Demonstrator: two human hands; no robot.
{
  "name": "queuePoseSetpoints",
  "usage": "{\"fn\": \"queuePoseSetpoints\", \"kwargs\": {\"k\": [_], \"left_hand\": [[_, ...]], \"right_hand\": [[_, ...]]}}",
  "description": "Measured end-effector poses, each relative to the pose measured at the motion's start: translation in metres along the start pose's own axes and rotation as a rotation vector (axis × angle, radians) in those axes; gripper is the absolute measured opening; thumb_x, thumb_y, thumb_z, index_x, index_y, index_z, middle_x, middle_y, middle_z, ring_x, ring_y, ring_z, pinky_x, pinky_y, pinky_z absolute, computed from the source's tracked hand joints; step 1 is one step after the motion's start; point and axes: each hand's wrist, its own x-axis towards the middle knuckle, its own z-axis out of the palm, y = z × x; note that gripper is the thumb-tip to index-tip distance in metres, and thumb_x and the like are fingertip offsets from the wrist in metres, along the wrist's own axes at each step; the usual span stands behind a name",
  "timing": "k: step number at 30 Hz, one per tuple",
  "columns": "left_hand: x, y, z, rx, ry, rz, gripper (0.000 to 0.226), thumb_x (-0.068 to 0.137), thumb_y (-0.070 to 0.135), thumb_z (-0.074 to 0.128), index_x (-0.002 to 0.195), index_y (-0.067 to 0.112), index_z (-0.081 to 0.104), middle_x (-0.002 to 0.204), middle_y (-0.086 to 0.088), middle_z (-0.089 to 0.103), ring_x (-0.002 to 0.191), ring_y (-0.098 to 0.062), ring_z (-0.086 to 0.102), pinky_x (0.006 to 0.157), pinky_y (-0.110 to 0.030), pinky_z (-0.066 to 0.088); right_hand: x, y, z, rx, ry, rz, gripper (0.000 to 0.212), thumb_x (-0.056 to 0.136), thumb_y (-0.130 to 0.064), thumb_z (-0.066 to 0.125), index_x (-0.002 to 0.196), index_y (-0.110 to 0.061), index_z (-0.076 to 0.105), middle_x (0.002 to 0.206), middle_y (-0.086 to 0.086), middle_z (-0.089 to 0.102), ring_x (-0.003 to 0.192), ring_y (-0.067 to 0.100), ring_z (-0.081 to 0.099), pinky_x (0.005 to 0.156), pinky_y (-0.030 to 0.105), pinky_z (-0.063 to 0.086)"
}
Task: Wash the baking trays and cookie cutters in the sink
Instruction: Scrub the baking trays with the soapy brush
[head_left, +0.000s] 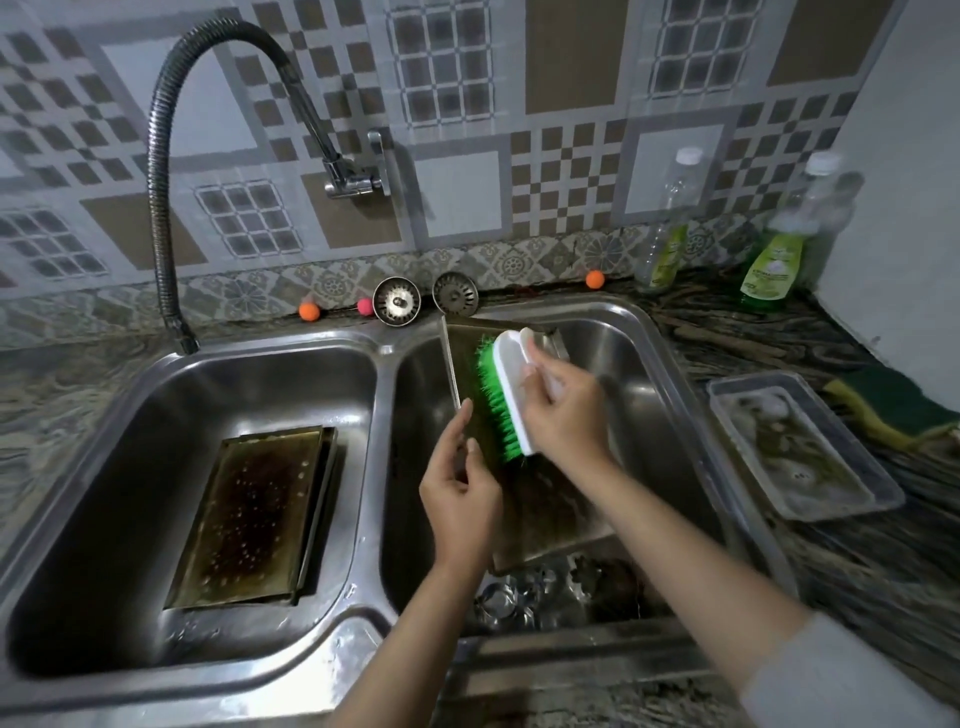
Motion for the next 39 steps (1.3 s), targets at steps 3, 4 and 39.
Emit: {"fn": "queuePoseSetpoints", "kwargs": {"k": [3,4,39], "left_hand": [[0.019,0.003,-0.001,-0.022,0.078,-0.032,0.040,0.094,-0.006,0.046,0.123,0.018,0.059,0.119,0.012,0.061,0.104,0.016,0.056,0.085,-0.005,0.042],[0.028,0.004,-0.003,-0.030,0.109,-0.038,0.039,0.094,-0.005,0.046,0.124,0.016,0.059,0.120,0.011,0.061,0.105,0.017,0.054,0.086,-0.004,0.041],[0.048,-0.004,-0.023,-0.097,-0.033,-0.167,0.039,0.099,0.003,0.042,0.124,0.029,0.056,0.131,0.008,0.056,0.119,0.009,0.048,0.101,-0.015,0.037]], "right_hand": [[-0.029,-0.013,0.003,-0.008,-0.053,-0.093,0.036,0.091,-0.013,0.057,0.127,-0.017,0.059,0.114,-0.013,0.064,0.091,-0.007,0.063,0.077,0.012,0.050],[-0.045,-0.017,0.004,0.036,-0.079,-0.131,0.037,0.091,-0.010,0.057,0.127,-0.015,0.059,0.117,-0.012,0.062,0.099,-0.008,0.061,0.083,0.011,0.049],[0.002,0.015,-0.088,0.061,-0.258,0.058,0.047,0.083,-0.011,0.070,0.122,-0.034,0.058,0.114,-0.037,0.054,0.108,-0.026,0.042,0.092,-0.003,0.030]]}}
